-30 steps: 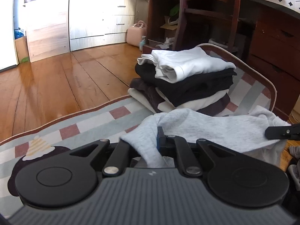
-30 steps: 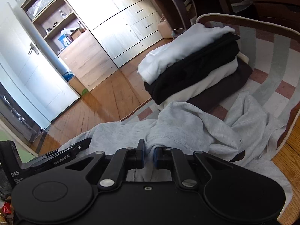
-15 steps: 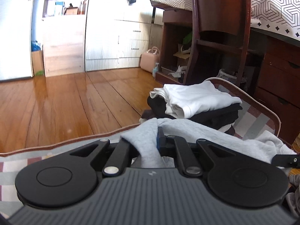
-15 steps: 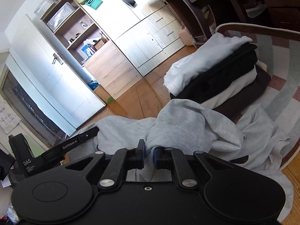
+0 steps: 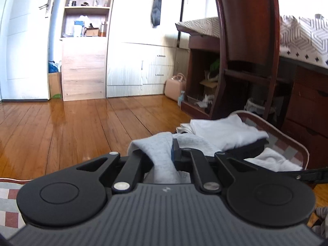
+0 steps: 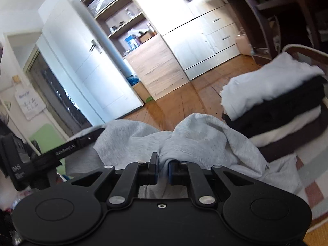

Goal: Fold clothes
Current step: 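Lift the sweatshirt with both grippers and carry it onto open rug, then lower the sweatshirt onto the rug and open both grippers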

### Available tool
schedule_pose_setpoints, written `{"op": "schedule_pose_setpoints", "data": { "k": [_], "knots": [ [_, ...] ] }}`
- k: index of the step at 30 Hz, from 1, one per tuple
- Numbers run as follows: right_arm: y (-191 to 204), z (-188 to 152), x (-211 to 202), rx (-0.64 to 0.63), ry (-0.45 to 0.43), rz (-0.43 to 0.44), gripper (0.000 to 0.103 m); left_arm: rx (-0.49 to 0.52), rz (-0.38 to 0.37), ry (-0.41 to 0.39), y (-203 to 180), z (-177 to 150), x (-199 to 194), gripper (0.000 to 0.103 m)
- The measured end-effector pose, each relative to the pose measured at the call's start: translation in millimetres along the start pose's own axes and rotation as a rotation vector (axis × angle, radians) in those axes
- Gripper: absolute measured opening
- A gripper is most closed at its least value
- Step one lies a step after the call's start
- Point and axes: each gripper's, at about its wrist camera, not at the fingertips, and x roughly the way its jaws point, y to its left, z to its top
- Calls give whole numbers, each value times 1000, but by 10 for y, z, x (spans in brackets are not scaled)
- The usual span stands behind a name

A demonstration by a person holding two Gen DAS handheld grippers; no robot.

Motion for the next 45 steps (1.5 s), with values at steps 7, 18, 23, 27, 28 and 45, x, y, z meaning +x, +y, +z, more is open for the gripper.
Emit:
{"op": "schedule_pose_setpoints", "data": {
  "k": [7, 18, 23, 27, 28, 45],
  "knots": [
    [333, 300, 215, -114, 45, 37, 12, -25, 73, -55, 239, 113, -120, 7],
    [719, 753, 516, -153, 112, 148, 12, -89, 172, -152, 863, 520, -461, 7],
    [745, 1046, 1131, -187, 103, 106, 15, -47, 283, -214, 1191, 672, -260, 7],
    [483, 906, 1710, -155, 104, -9, 59, -98, 376, -154, 1606, 582, 447, 7],
    [382, 788, 1783, -137, 123, -27, 60, -98, 404, -98, 1718, 486, 697, 7],
    [-209, -711, 2928, -32, 470, -75, 60, -272, 662, 320, 3033, -972, 2031, 7]
  ]
}}
